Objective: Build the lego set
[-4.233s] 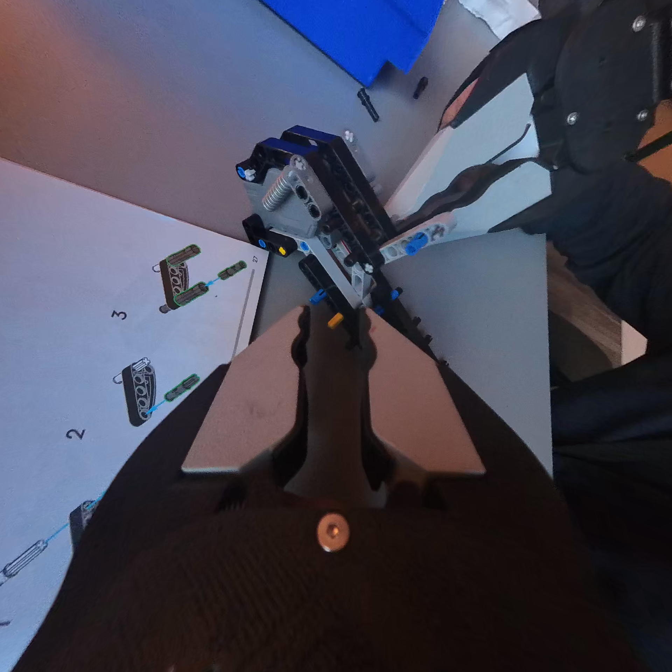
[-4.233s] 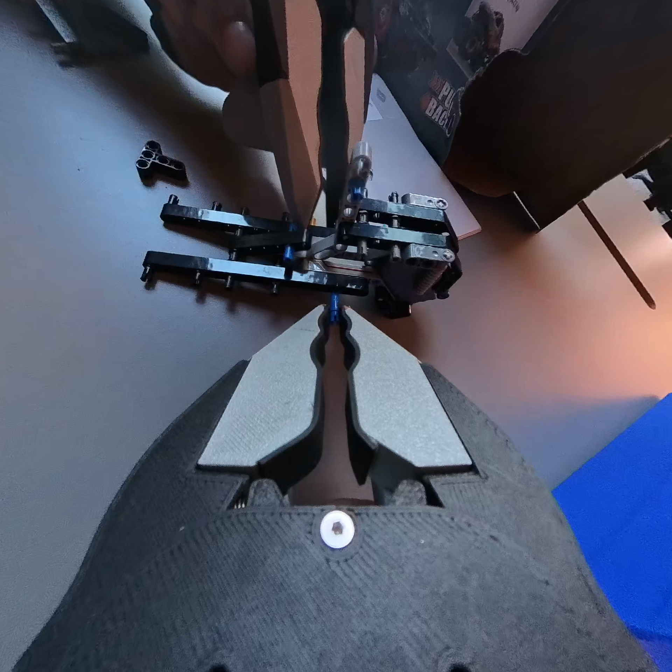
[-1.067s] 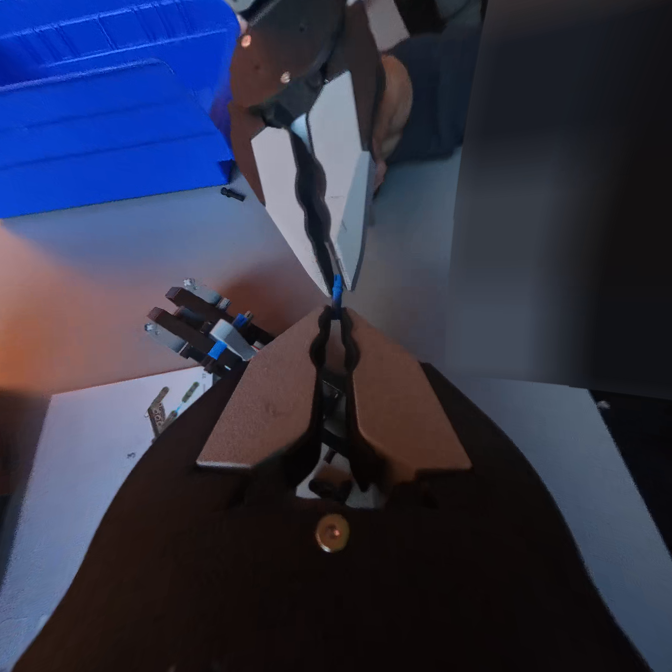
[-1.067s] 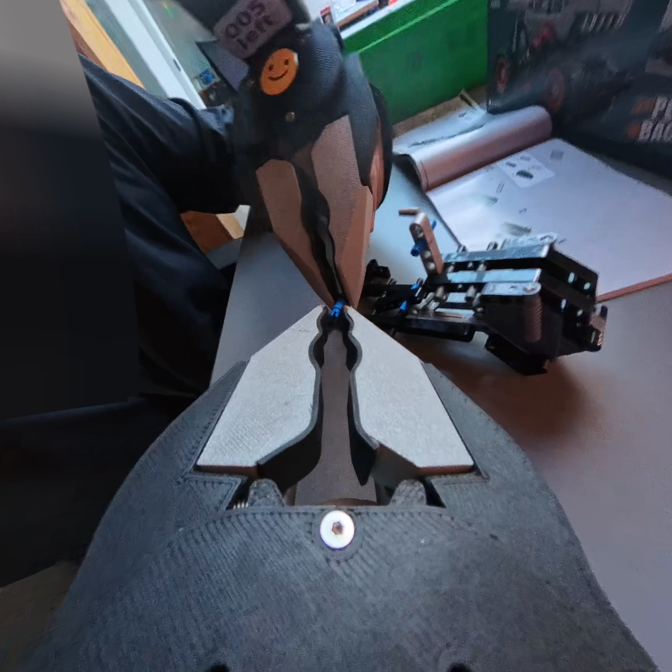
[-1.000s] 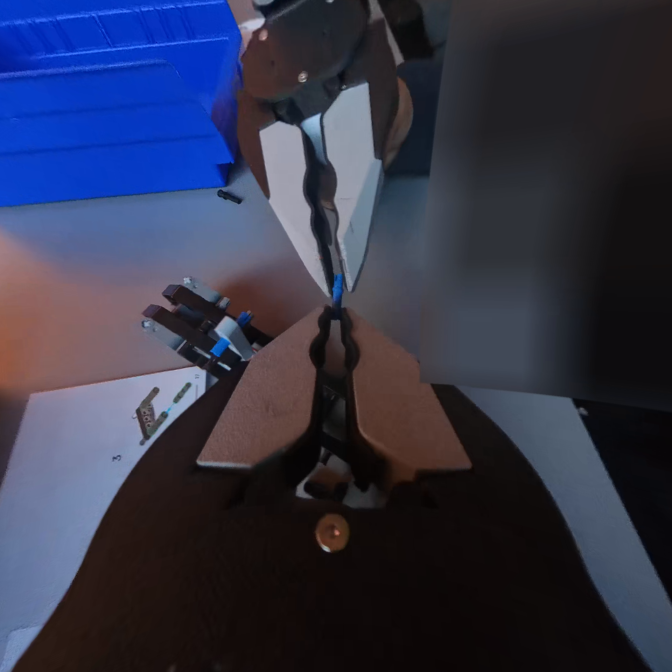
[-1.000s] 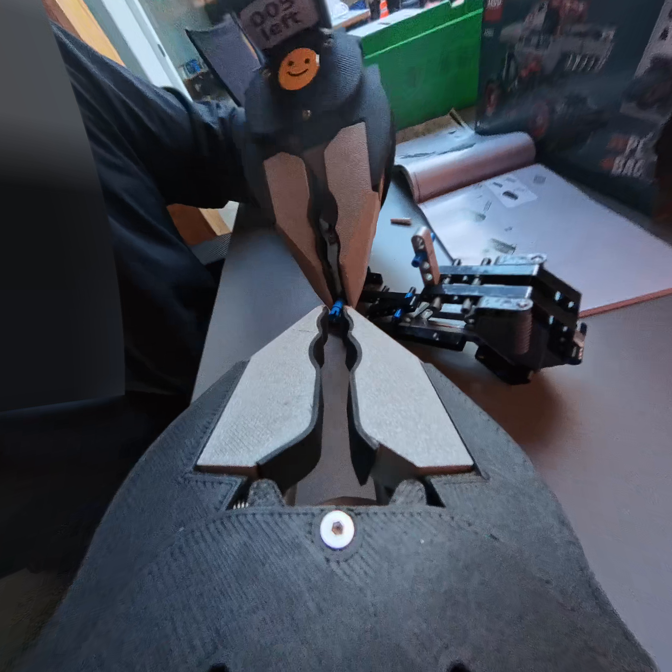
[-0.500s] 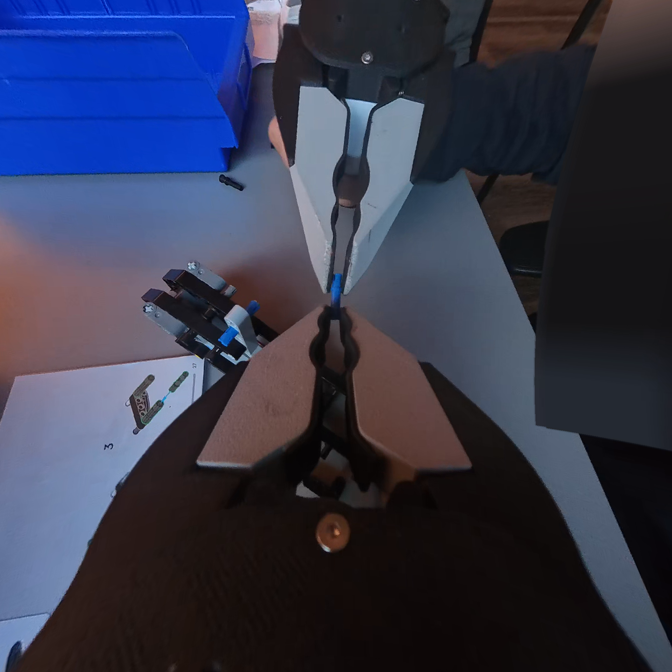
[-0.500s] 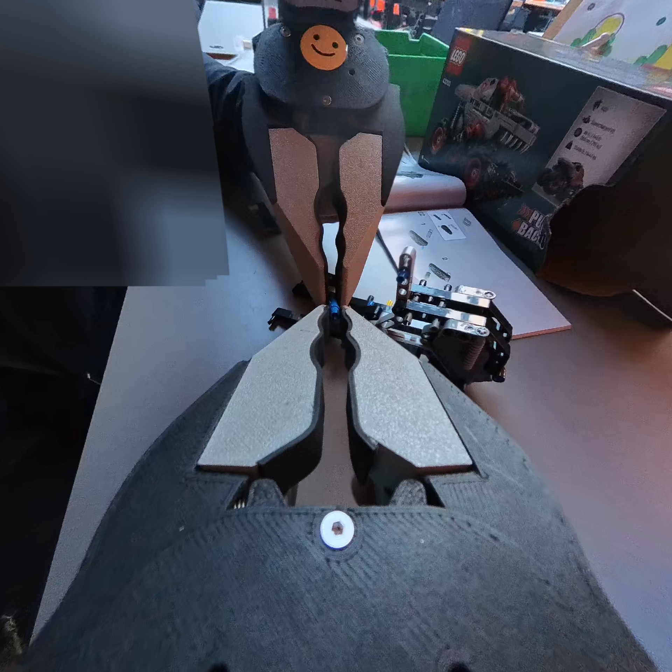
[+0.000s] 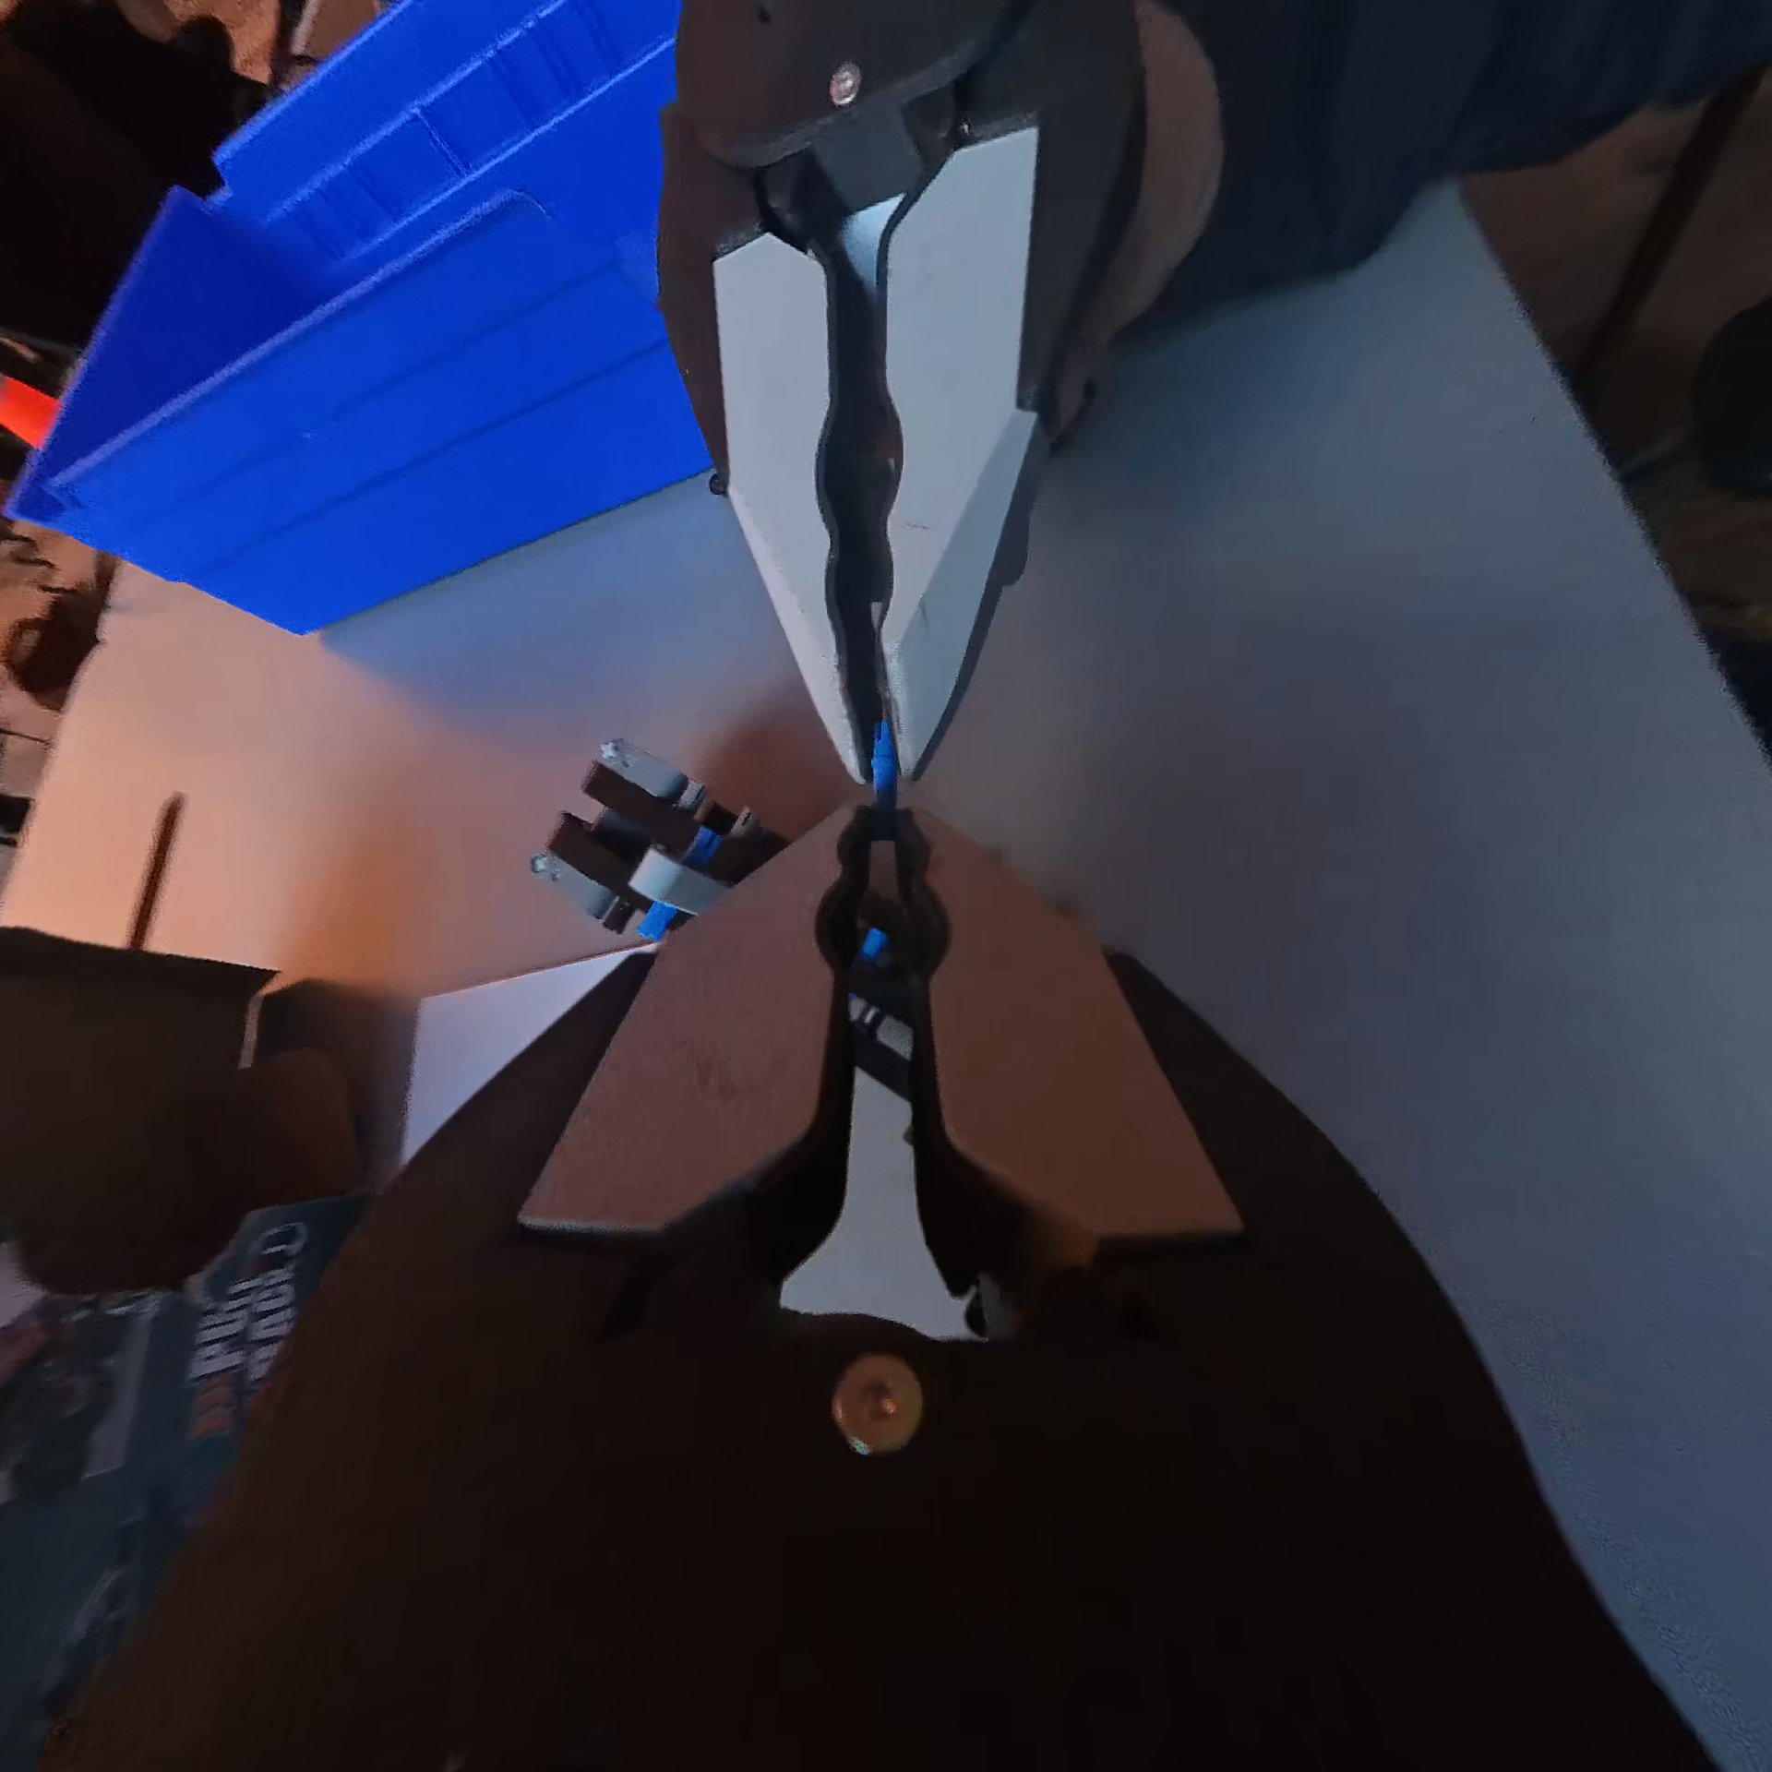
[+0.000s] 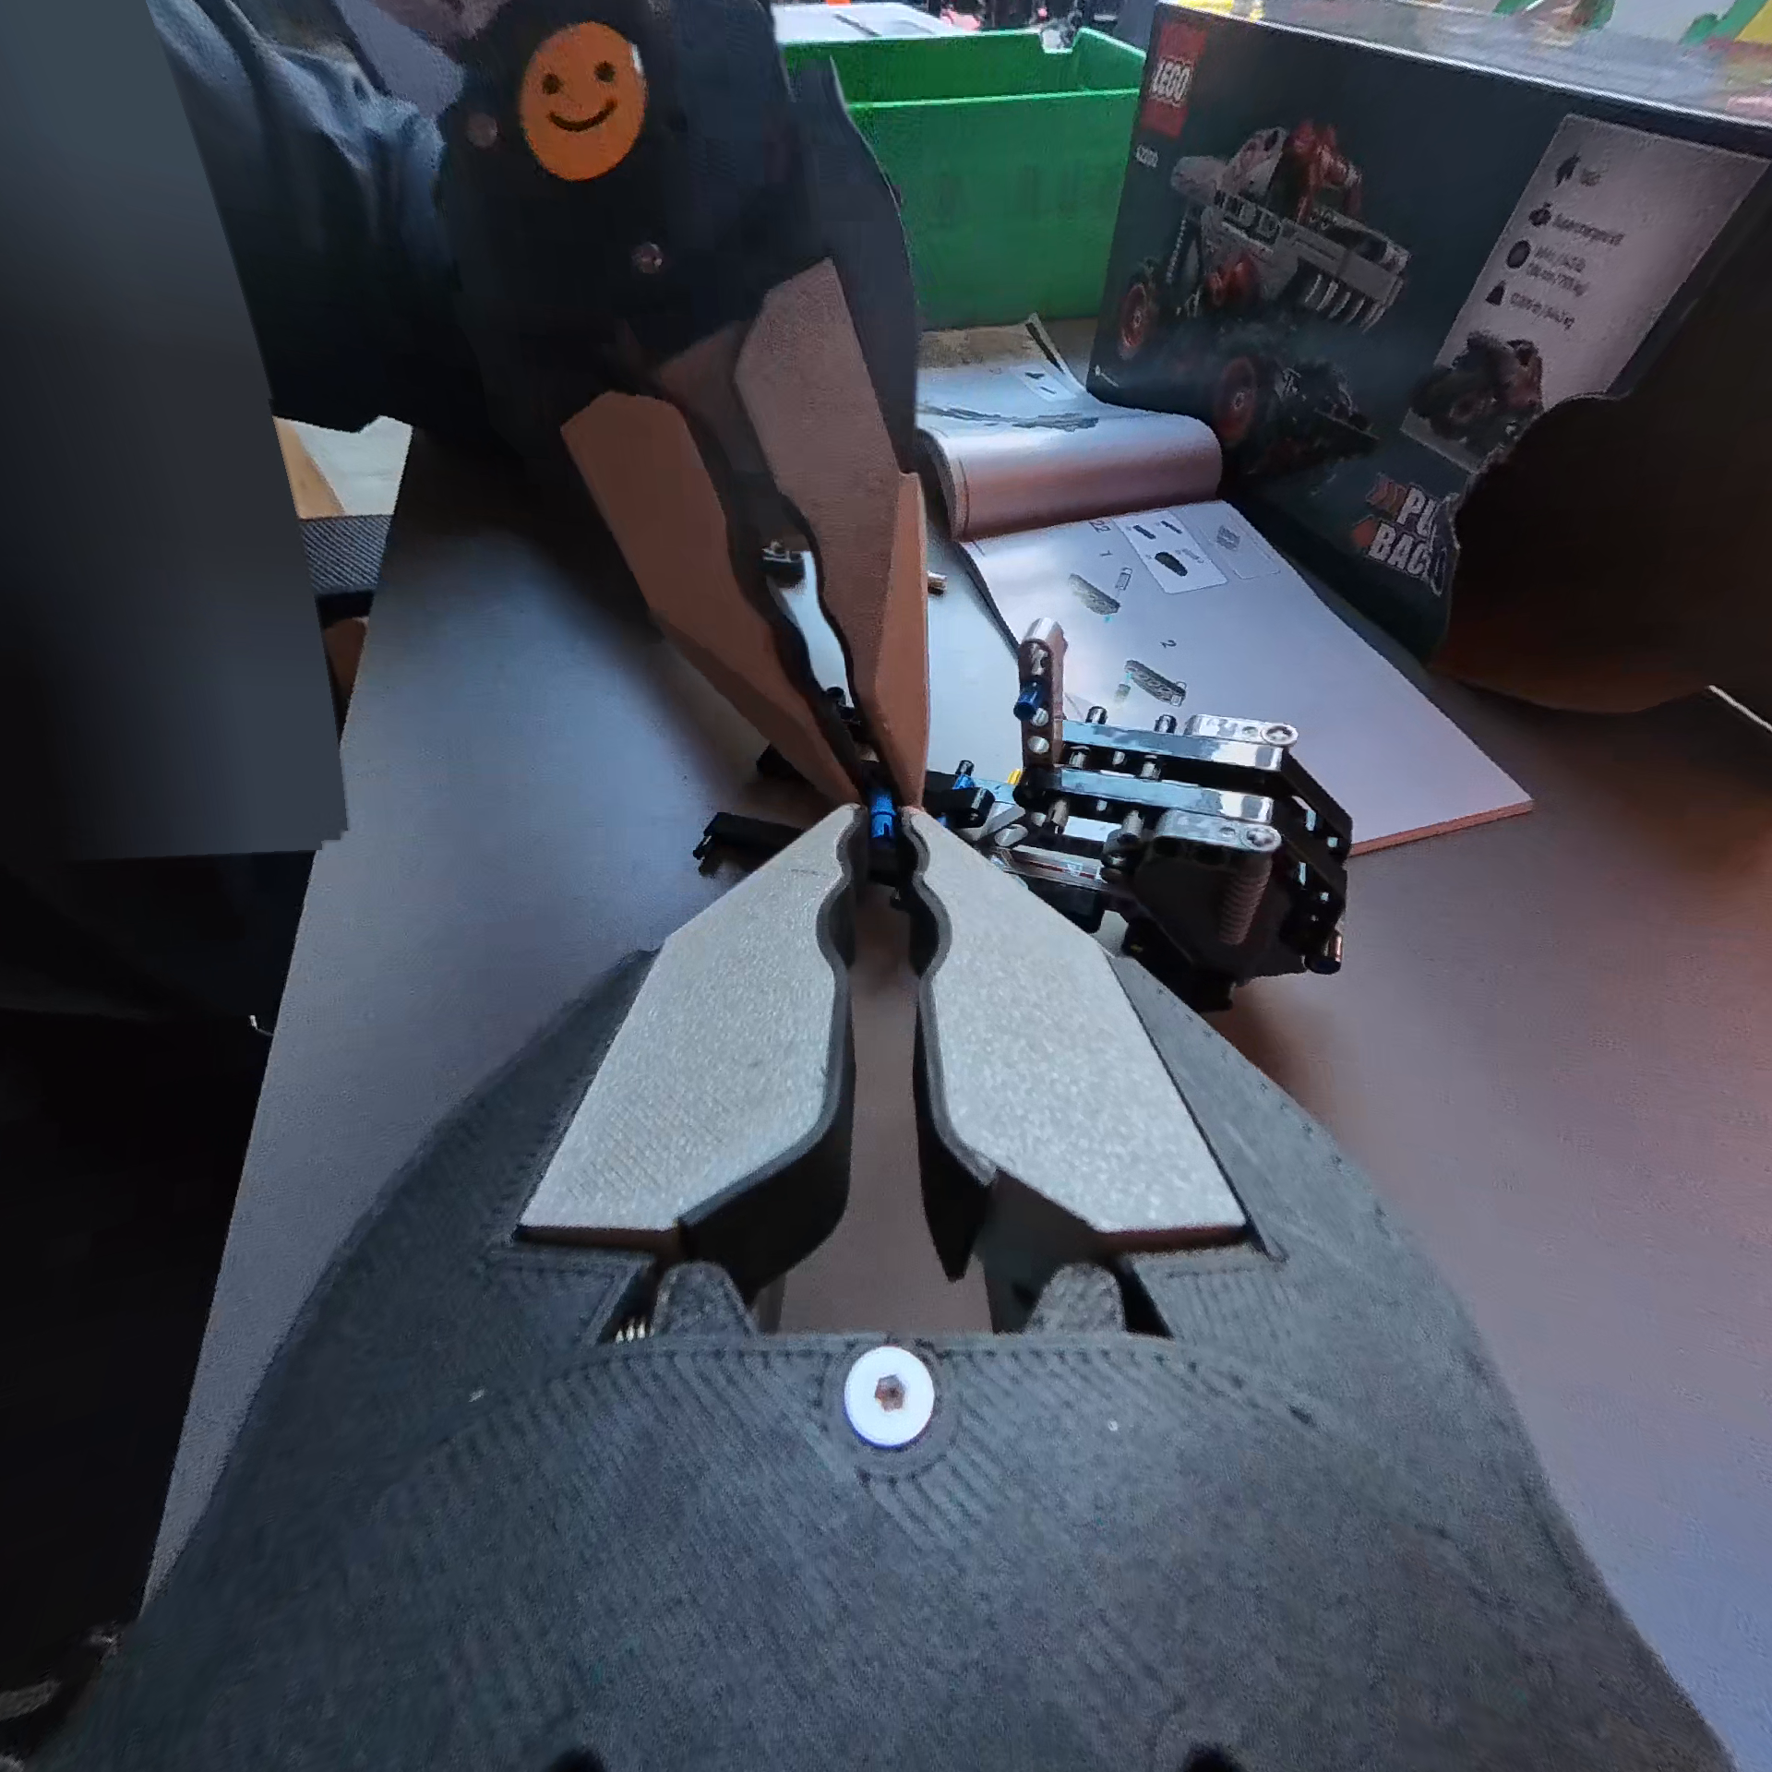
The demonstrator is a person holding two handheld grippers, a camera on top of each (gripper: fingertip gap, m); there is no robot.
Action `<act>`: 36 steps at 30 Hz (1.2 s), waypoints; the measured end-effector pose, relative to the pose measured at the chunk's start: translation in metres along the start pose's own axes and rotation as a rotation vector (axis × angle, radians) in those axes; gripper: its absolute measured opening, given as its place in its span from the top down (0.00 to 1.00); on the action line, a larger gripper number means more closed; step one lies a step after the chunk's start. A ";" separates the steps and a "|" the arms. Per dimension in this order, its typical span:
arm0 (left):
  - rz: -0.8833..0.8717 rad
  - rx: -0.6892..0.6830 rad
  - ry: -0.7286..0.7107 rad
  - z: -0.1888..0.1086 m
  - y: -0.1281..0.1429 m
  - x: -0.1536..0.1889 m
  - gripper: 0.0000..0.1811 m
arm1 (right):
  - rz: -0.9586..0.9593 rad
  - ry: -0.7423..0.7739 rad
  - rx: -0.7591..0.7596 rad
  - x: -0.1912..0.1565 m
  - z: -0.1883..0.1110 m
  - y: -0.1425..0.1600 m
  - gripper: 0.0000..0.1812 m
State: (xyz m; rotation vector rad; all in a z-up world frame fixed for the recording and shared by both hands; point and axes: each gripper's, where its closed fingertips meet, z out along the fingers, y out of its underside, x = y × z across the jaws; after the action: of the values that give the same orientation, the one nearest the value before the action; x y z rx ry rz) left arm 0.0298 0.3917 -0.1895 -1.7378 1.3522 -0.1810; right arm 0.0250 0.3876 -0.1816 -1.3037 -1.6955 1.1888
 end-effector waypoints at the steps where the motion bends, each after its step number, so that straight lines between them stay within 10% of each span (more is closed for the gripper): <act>1: 0.028 -0.014 -0.017 0.000 0.001 0.000 1.00 | -0.001 0.003 -0.008 0.000 0.001 0.001 0.99; 36: 0.165 -0.107 -0.104 0.007 0.012 -0.001 0.99 | -0.045 0.067 -0.066 0.006 0.006 0.009 0.99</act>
State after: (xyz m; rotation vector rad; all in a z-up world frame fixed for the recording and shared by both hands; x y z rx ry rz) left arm 0.0249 0.3963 -0.2017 -1.6885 1.4427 0.0739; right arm 0.0209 0.3923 -0.1928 -1.3227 -1.7195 1.0596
